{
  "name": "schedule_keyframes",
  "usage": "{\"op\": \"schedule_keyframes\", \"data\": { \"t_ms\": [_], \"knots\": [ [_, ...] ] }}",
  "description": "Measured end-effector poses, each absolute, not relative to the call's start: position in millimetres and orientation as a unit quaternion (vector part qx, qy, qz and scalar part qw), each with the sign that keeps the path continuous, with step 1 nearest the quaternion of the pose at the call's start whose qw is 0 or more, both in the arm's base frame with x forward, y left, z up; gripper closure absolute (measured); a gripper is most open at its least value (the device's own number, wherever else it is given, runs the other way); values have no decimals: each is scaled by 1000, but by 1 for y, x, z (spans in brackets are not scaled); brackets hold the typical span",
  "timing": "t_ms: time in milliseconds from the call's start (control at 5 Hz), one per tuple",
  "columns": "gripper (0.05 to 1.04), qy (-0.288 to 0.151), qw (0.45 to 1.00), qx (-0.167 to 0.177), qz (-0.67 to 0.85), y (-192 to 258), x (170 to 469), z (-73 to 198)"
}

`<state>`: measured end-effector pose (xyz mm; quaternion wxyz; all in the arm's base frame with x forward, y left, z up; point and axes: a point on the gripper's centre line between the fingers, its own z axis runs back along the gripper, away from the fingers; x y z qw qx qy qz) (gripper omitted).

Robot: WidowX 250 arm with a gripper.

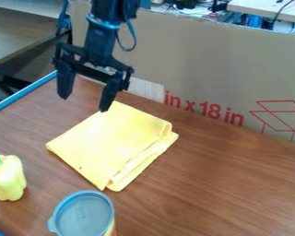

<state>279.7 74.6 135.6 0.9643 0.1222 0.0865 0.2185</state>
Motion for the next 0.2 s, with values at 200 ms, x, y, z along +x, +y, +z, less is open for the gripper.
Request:
{"op": "schedule_keyframes", "data": {
  "t_ms": [200],
  "knots": [
    [83,103,975,70,182,58,269,146]
  ]
}}
